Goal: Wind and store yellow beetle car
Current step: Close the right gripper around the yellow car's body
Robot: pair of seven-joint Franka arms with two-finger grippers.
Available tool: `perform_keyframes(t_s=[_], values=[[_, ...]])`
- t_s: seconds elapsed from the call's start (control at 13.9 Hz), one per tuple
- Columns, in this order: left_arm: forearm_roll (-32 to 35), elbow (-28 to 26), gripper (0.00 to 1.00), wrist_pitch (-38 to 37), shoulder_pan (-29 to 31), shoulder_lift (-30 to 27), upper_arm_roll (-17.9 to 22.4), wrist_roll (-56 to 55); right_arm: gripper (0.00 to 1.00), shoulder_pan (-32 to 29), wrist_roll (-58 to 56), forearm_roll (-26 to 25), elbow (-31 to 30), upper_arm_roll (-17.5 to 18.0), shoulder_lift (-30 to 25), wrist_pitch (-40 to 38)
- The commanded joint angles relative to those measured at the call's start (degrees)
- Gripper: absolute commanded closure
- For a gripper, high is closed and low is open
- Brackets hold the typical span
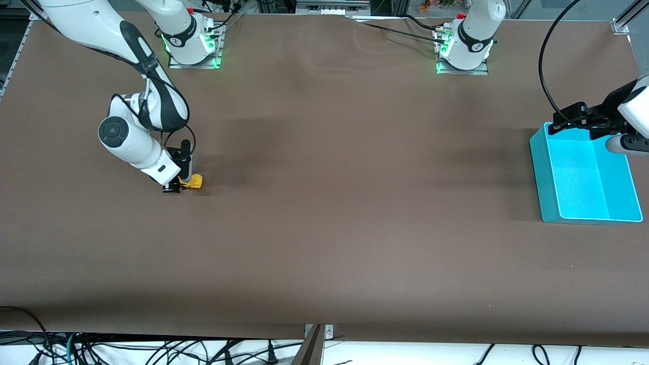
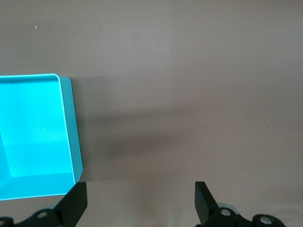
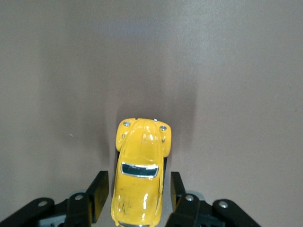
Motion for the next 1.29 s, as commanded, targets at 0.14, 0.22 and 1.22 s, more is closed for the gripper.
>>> perform_keyframes(t_s=[0.14,0.22,1.22], values=[[0.6,0.2,0.0,-0.1,-0.1,-0.4,-0.2,-0.2,0.58,-1.1,-1.6,1.2,0.6,1.6,0.4,0.5],[0.6,0.2,0.0,-0.1,0.0,-0.4,-0.2,-0.2,0.59,-1.1,-1.7,1.2,0.6,1.7,0.4,0.5],[0.6,0.2,0.0,-0.1,0.0,-0.4,-0.2,-0.2,0.73,-3.1,-6.2,1.2,0.5,1.8,1.8,1.6]])
